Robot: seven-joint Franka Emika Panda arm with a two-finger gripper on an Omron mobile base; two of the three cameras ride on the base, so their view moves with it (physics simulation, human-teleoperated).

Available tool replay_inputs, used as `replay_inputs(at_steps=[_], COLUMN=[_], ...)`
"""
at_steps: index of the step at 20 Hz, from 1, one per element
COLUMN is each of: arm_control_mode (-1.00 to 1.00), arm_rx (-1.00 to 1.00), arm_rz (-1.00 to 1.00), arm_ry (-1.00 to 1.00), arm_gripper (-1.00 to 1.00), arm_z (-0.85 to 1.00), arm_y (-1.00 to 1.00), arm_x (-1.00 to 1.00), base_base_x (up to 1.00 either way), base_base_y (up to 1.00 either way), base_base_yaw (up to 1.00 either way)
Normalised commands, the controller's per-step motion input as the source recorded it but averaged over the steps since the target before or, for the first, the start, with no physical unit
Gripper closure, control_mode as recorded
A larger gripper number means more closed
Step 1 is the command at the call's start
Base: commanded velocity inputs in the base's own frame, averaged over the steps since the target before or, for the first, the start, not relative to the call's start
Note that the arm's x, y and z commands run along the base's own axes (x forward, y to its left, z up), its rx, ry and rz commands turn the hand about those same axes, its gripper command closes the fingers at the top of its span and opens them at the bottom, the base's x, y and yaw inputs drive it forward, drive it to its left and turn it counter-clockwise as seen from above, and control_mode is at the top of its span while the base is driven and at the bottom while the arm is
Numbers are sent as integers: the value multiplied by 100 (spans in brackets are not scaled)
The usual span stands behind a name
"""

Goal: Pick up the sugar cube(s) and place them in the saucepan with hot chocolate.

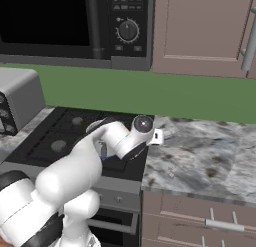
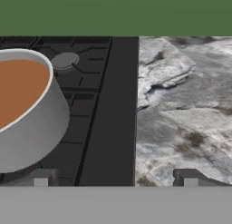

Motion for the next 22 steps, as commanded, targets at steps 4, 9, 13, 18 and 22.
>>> replay_inputs(at_steps=[4, 9, 13, 18, 22], arm_control_mode=[-100, -100, -100, -100, -100], arm_rx=[-25, -25, -3, 3, 11], arm_rz=[-7, -8, -5, -5, -7], arm_ry=[11, 30, 9, 0, 3], arm_gripper=[-100, -100, -100, -100, -100], arm_z=[0, -16, -3, 0, -9], arm_y=[-1, 0, -46, -69, -70], arm_x=[0, 2, 6, 15, 3], base_base_x=[0, 0, 0, 0, 0], base_base_y=[0, 0, 0, 0, 0], base_base_yaw=[0, 0, 0, 0, 0])
